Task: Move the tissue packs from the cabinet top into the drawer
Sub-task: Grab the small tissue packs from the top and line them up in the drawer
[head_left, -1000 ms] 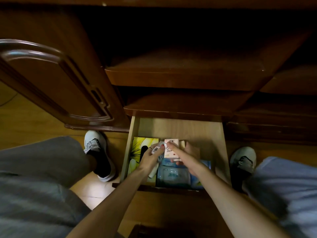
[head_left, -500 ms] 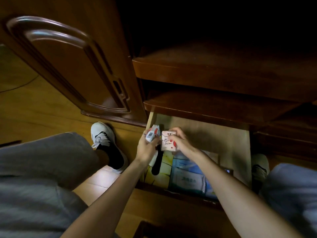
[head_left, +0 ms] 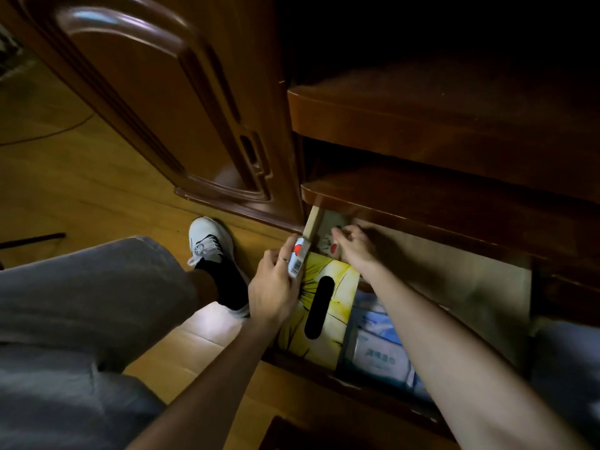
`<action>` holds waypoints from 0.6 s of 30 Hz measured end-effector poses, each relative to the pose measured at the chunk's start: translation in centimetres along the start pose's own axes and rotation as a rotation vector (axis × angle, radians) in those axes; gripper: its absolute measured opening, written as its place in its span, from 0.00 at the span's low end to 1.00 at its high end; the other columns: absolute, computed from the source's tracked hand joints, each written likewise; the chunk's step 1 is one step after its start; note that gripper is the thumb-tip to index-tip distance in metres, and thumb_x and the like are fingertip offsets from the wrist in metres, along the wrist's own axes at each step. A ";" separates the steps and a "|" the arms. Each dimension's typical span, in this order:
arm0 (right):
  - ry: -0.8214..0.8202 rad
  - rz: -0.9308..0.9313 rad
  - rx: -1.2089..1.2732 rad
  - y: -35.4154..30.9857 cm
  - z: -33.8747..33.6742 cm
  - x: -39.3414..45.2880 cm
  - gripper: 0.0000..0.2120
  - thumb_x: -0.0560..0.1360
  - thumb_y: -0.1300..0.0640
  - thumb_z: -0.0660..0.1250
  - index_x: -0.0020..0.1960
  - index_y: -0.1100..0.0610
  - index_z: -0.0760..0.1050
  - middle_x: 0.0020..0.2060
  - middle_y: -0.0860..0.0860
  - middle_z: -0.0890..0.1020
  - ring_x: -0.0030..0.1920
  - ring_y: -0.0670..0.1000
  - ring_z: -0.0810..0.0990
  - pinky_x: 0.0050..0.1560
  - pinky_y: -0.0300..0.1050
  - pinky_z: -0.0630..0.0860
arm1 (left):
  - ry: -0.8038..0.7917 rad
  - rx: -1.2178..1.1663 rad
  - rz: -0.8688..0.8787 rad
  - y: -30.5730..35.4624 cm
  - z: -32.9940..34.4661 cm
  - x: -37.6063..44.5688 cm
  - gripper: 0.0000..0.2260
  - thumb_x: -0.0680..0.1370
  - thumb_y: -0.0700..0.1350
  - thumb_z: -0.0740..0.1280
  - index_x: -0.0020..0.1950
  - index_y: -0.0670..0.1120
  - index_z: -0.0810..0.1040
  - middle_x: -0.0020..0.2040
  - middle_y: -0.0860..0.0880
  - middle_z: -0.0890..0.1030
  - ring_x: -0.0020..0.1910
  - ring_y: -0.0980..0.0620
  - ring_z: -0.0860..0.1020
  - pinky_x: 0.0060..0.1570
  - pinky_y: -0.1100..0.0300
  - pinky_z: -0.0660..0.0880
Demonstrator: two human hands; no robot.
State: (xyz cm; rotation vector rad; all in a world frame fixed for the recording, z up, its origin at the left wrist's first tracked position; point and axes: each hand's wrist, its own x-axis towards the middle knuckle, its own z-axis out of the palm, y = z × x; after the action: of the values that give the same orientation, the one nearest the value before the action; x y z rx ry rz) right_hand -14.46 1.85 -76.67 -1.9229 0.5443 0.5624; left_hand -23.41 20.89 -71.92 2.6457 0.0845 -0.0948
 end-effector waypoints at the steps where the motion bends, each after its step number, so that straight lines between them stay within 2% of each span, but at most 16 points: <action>1: -0.041 0.013 -0.051 -0.1 0.0 0.3 0.20 0.80 0.39 0.63 0.67 0.48 0.72 0.57 0.50 0.80 0.53 0.54 0.79 0.58 0.53 0.77 | 0.005 0.035 0.007 0.0 0.2 0.0 0.30 0.81 0.57 0.62 0.80 0.61 0.53 0.54 0.50 0.72 0.48 0.49 0.75 0.33 0.56 0.74; 4: 0.013 -0.021 -0.232 -0.1 -0.4 1.2 0.17 0.79 0.49 0.68 0.67 0.50 0.73 0.61 0.53 0.81 0.60 0.58 0.80 0.62 0.56 0.77 | 0.030 0.139 0.083 0.7 0.4 -0.1 0.30 0.80 0.62 0.58 0.81 0.61 0.52 0.56 0.49 0.71 0.50 0.51 0.73 0.31 0.60 0.70; 7: 0.029 -0.026 -0.191 0.5 -0.3 1.0 0.17 0.78 0.57 0.71 0.66 0.52 0.75 0.61 0.55 0.82 0.61 0.58 0.80 0.62 0.53 0.77 | 0.030 0.142 0.124 1.1 0.4 -0.3 0.29 0.82 0.62 0.55 0.82 0.60 0.51 0.59 0.48 0.71 0.51 0.51 0.74 0.32 0.59 0.75; 10: -0.084 -0.067 -0.220 0.1 0.0 0.8 0.23 0.78 0.60 0.70 0.72 0.54 0.71 0.65 0.55 0.79 0.64 0.57 0.78 0.60 0.46 0.74 | 0.009 0.131 0.113 1.1 0.3 -0.5 0.29 0.82 0.59 0.56 0.82 0.59 0.51 0.59 0.46 0.71 0.49 0.49 0.75 0.34 0.54 0.78; 12: -0.135 -0.092 -0.259 -0.7 0.1 1.0 0.27 0.78 0.63 0.70 0.75 0.56 0.69 0.69 0.56 0.76 0.68 0.57 0.75 0.63 0.45 0.71 | -0.001 0.140 0.107 1.1 0.4 -0.4 0.30 0.82 0.59 0.57 0.82 0.59 0.50 0.58 0.46 0.72 0.46 0.48 0.76 0.33 0.52 0.78; 15: -0.134 -0.101 -0.302 -1.1 0.2 1.2 0.27 0.77 0.65 0.71 0.74 0.59 0.69 0.69 0.57 0.76 0.69 0.57 0.75 0.65 0.45 0.70 | 0.003 0.161 0.097 1.1 0.5 -0.3 0.30 0.82 0.59 0.57 0.82 0.59 0.50 0.56 0.47 0.72 0.43 0.49 0.76 0.30 0.56 0.76; 18: -0.092 -0.056 -0.225 -0.9 0.4 1.0 0.29 0.77 0.65 0.72 0.76 0.59 0.67 0.71 0.58 0.74 0.71 0.58 0.72 0.67 0.47 0.70 | 0.012 0.183 0.080 1.1 0.8 -0.4 0.29 0.82 0.60 0.56 0.82 0.59 0.52 0.56 0.49 0.72 0.40 0.51 0.75 0.31 0.61 0.68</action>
State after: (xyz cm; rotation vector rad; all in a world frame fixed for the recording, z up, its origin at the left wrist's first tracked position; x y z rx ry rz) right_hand -13.19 2.41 -76.77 -2.1053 0.3795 0.6967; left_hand -23.74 19.57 -72.05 2.8284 -0.0274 -0.0620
